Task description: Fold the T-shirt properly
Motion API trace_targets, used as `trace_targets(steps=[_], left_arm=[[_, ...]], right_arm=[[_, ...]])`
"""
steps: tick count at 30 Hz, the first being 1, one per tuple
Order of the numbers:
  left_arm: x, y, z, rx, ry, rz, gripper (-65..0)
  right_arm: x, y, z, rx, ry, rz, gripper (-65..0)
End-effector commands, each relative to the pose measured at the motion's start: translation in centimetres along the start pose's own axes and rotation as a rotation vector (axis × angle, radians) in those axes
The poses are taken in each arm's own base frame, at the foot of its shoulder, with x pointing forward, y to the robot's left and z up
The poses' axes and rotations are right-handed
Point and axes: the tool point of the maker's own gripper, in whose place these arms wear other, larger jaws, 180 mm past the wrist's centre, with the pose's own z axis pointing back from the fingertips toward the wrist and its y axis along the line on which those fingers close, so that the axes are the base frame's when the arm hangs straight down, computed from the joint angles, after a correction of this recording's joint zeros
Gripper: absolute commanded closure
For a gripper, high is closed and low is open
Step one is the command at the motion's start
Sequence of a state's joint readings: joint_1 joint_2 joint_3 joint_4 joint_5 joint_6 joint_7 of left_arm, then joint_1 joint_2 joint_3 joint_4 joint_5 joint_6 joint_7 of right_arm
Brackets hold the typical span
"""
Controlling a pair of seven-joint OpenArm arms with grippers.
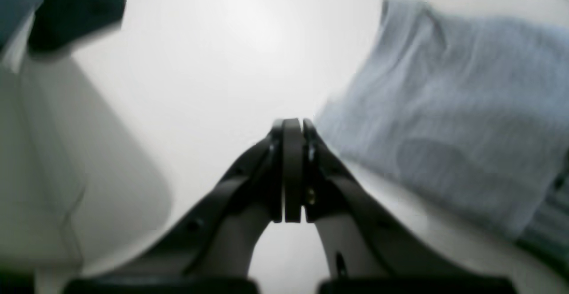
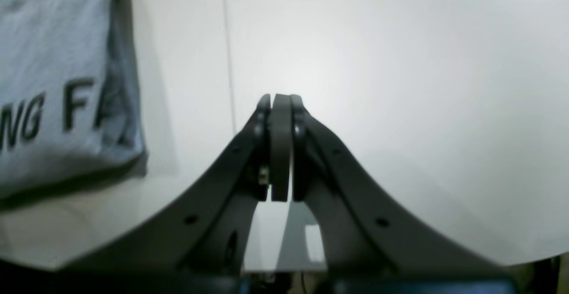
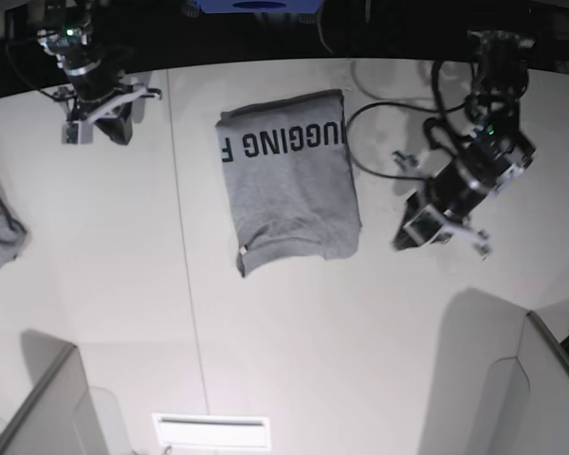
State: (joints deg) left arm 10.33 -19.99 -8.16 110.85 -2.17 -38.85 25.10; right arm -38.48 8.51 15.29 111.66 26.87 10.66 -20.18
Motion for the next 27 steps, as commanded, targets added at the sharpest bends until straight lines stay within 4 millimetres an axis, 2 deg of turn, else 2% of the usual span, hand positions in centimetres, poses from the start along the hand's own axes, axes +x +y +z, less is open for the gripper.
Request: trace_targets(steps=[1, 3, 7, 10, 14, 17, 20, 25, 27], left_arm=[[1.2, 0.5, 0.9, 0.013, -0.076, 0.000, 0.0], [0.4, 0.2, 2.6, 0.019, -0.114, 0.029, 0.0], [-0.8, -0.7, 6.9, 0.055, -0.229, 0.110, 0.0], [-0.8, -3.1, 9.7, 0.052, -0.340, 0.202, 0.0], [-0.2, -6.0, 13.5, 0.042, -0.475, 0.316, 0.0], [-0.2, -7.7, 15.4, 0.038, -0.506, 0.387, 0.0], [-2.6, -9.0, 16.1, 0.035, -0.435, 0.445, 0.0], [-8.3, -11.1, 17.1, 0.045, -0.273, 0.548, 0.0], [-9.6, -12.6, 17.3, 0.026, -0.238, 0.594, 0.0]], right_arm=[[1.2, -0.4, 0.7, 0.004, -0.052, 0.023, 0.0], [1.2, -0.7, 1.5, 0.018, -0.075, 0.043, 0.0], [0.7, -2.8, 3.6, -0.015, -0.092, 0.068, 0.0], [0.4, -3.7, 5.5, -0.010, -0.106, 0.097, 0.0], [-0.2, -3.6, 7.7, -0.010, -0.149, 0.078, 0.0], [-0.8, -3.8, 9.4, -0.043, -0.185, 0.053, 0.0], [-4.0, -3.3, 10.7, -0.073, -0.086, 0.119, 0.0], [-11.4, -2.4, 12.7, -0.132, 0.168, 0.260, 0.0], [-13.8, -2.6, 13.4, -0.134, 0.240, 0.263, 0.0]])
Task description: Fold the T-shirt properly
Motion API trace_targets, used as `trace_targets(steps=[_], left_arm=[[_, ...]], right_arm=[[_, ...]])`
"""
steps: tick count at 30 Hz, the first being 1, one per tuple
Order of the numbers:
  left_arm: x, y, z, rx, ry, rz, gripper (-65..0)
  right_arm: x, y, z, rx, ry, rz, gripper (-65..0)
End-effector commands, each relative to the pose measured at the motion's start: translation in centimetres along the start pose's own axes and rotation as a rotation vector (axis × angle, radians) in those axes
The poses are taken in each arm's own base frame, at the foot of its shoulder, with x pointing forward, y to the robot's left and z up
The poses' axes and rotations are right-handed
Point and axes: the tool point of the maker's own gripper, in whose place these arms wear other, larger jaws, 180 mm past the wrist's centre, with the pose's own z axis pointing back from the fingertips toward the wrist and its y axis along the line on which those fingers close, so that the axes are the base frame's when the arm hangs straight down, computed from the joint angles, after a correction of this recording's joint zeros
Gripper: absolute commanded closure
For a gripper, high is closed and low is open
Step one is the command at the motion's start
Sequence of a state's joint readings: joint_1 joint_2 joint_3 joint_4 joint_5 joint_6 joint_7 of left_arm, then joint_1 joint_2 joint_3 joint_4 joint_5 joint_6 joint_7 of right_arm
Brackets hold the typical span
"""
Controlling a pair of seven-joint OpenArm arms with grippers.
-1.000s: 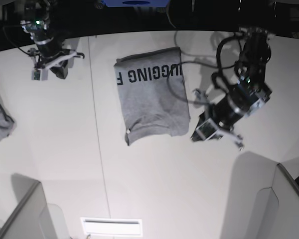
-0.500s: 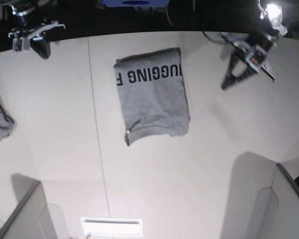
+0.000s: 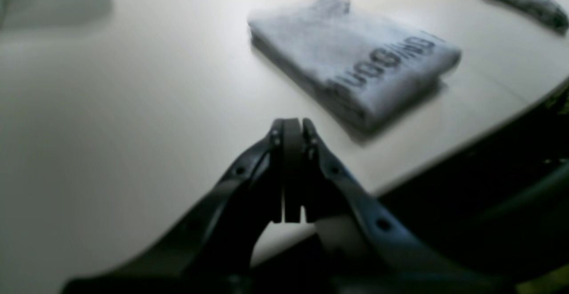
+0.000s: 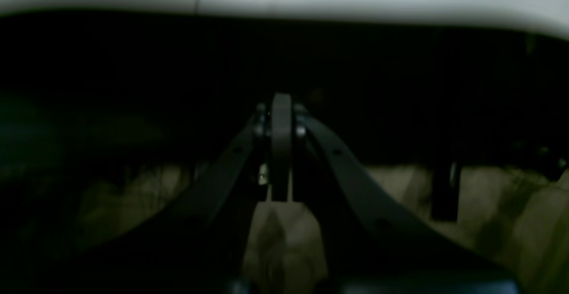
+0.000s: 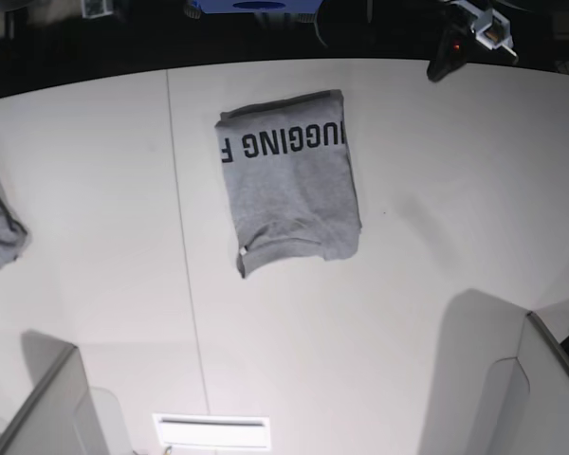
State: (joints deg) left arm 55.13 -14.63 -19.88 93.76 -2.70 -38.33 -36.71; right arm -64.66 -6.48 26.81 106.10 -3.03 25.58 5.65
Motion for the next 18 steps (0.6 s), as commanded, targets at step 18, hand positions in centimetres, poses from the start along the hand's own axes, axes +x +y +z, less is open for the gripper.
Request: trace_targets(steps=[18], left_arm=[[-15.9, -9.6, 8.2, -0.163, 0.375, 0.287, 0.0]], right_arm=[[-20.9, 5.2, 0.5, 0.222, 0.616, -0.089, 0.0]])
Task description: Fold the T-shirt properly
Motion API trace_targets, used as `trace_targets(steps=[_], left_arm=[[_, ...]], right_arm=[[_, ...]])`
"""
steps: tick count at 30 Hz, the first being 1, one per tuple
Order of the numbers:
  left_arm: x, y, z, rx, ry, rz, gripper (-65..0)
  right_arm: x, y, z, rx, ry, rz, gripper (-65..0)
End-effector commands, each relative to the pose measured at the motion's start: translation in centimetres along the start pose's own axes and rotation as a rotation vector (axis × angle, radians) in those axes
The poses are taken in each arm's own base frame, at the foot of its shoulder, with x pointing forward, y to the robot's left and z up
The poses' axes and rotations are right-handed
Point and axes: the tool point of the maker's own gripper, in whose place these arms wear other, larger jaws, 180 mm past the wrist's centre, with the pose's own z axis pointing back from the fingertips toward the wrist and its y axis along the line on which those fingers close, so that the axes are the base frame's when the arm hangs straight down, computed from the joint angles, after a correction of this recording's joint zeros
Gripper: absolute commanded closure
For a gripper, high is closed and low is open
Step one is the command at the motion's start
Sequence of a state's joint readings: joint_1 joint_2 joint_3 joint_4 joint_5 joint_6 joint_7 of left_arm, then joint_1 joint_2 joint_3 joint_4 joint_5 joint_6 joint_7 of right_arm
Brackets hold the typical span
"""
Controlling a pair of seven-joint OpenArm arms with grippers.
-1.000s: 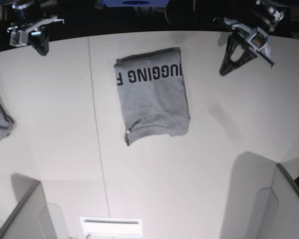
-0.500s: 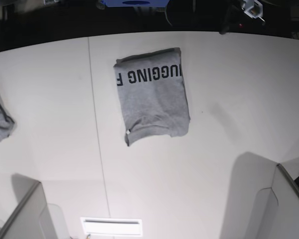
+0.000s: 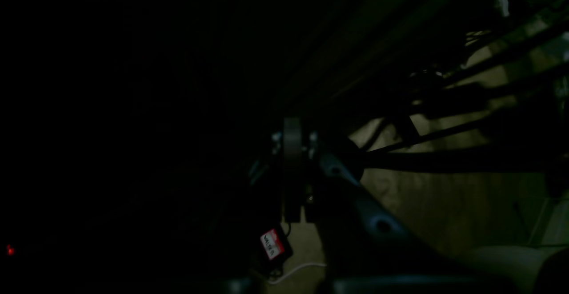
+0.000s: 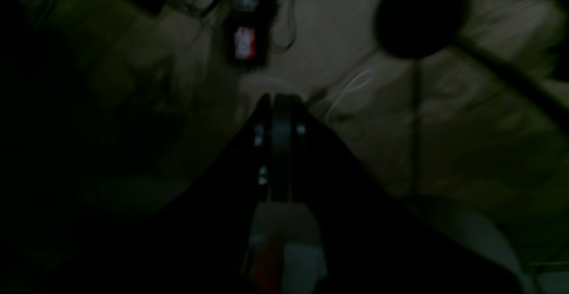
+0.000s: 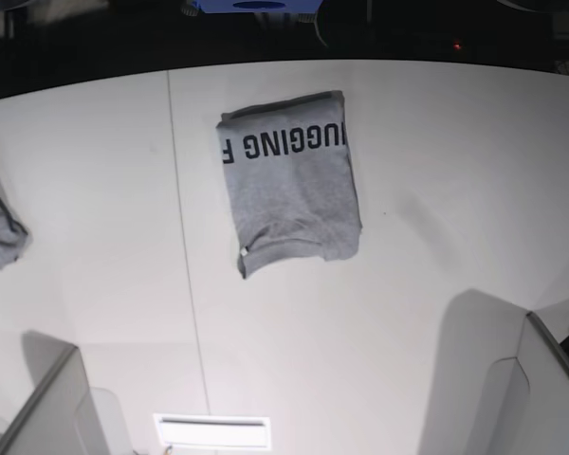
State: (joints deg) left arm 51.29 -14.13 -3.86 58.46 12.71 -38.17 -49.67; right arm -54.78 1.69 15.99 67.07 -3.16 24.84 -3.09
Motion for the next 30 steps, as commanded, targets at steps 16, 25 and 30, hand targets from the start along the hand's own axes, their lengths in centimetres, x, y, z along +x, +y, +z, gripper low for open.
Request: trace_targets(steps=[16, 25, 30], left_arm=[[-10.1, 1.2, -4.0, 0.255, 0.189, 0.183, 0.0], [-10.3, 2.4, -9.7, 0.264, 0.266, 0.273, 0.0], [-12.5, 2.9, -10.1, 0.237, 0.481, 0.273, 0.0]], right_arm=[[-3.7, -6.2, -5.0, 0.046, 0.328, 0.160, 0.0], [-0.1, -1.4, -8.7, 0.142, 0.351, 0.228, 0.0], [1.2, 4.6, -10.2, 0.234, 0.280, 0.191, 0.0]])
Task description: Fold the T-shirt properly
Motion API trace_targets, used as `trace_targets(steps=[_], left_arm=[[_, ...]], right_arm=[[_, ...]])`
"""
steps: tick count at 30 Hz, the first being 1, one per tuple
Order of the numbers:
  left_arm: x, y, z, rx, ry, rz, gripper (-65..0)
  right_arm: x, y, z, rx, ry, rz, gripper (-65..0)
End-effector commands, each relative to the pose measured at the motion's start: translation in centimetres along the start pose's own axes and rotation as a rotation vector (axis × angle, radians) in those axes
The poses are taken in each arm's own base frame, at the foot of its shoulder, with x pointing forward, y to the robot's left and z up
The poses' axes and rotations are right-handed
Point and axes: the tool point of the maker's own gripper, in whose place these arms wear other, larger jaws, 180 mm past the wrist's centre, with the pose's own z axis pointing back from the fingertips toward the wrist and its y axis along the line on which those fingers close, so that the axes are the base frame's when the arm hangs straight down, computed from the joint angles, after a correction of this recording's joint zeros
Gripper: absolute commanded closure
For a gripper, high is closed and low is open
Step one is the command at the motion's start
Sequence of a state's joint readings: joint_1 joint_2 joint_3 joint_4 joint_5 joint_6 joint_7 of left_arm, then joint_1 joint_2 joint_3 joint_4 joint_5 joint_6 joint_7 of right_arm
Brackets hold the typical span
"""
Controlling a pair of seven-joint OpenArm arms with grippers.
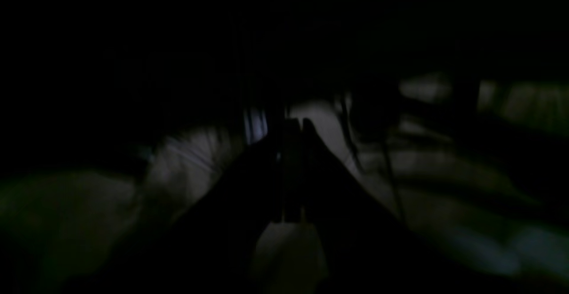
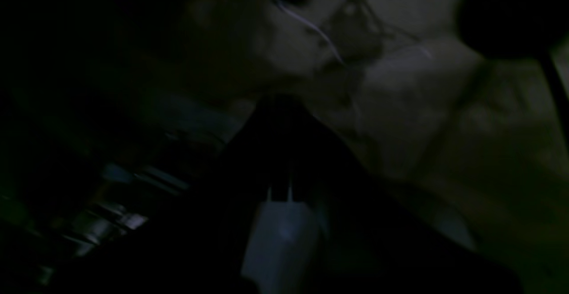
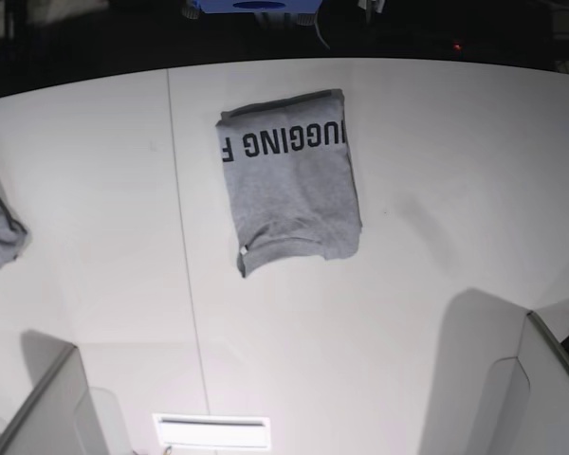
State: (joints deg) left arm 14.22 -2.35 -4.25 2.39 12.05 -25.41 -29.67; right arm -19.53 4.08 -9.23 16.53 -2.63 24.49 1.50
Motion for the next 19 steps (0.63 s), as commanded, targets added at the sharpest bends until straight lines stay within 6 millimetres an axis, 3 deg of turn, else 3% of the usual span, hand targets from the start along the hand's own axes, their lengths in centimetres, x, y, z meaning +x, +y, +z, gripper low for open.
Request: trace_targets(steps=[1, 3, 7, 12, 15, 19], left_arm=[[-0.9, 0.6, 0.4, 0.008, 0.038, -0.016, 0.0], [-0.7, 2.6, 0.2, 0.070, 0.101, -0.065, 0.0], [-0.2, 5.1, 0.4, 0.203, 0.109, -0.140, 0.0], [0.1, 6.4, 0.9, 0.242, 0.108, -0.157, 0.0], [-0.1, 6.5, 1.0, 0.250, 0.107, -0.142, 0.0], [0.3, 6.5, 0.8, 0.250, 0.098, -0.141, 0.0]], right_arm=[[-0.7, 0.8, -0.2, 0.017, -0.001, -0.010, 0.0], [1.0, 2.5, -0.8, 0.044, -0.056, -0.020, 0.0], [4.1, 3.8, -1.4, 0.051, -0.128, -0.036, 0.0], [6.0, -0.6, -0.8, -0.156, -0.242, -0.203, 0.0], [7.0, -2.5, -0.2, -0.230, -0.276, -0.219, 0.0], [6.5, -5.0, 0.8, -0.272, -0.273, -0.209, 0.0]])
